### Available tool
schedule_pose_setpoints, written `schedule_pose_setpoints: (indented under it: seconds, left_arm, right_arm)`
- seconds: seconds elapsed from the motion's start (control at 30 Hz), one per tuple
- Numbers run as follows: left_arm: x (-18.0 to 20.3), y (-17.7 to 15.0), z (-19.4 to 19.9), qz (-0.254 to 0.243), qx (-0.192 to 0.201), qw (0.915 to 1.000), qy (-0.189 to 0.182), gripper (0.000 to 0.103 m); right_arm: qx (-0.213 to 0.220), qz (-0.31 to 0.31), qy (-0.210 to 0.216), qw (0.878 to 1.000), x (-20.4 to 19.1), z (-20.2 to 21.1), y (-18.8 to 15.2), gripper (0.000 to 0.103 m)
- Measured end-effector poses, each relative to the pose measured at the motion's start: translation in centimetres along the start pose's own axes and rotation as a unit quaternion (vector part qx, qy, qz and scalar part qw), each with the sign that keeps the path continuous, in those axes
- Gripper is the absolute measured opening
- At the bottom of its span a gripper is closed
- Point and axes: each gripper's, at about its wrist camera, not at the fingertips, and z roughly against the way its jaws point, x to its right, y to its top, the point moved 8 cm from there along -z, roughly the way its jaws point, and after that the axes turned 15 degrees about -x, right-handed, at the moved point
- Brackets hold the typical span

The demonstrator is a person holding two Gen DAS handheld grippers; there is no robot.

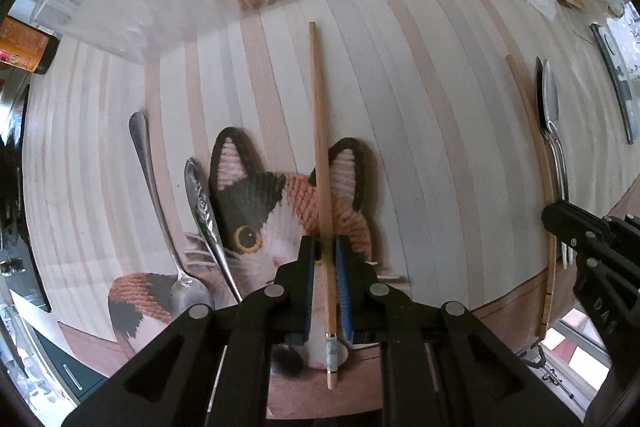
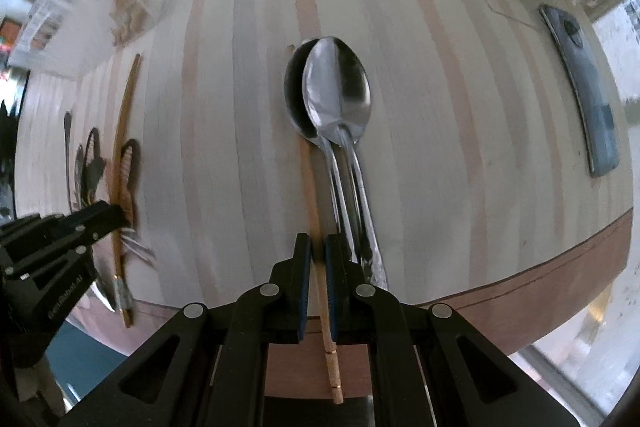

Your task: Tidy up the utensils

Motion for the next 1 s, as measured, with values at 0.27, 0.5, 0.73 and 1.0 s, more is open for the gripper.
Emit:
schedule_pose_setpoints:
  seconds: [0.27, 0.5, 0.73, 1.0]
  left_arm:
    - [0.1, -0.4, -0.7, 0.01, 0.018, 0.9997, -0.013, 0.004]
    - [0.8, -1.7, 3.0, 0.005, 0.063, 0.998, -0.011, 0.004]
    - [0.1, -3.2, 8.1, 0.018, 0.114, 0.9931, -0.021, 0.004]
    - [-2.9, -2.1, 15.7, 0.059, 0.188, 0.979, -0.052, 0.004]
  right_arm:
    - [0.022, 0.046, -0.082, 0.995, -2.9, 0.0, 0.3, 0.007]
    - [0.034, 0.022, -0.022, 0.999, -2.4, 1.2, -0.4, 0.007]
    - [0.068, 0.028, 0.032, 0.997, -3.9, 5.6, -0.2, 0.007]
    - [0.117, 0.048, 0.078, 0.989, -2.7, 13.0, 2.0, 0.006]
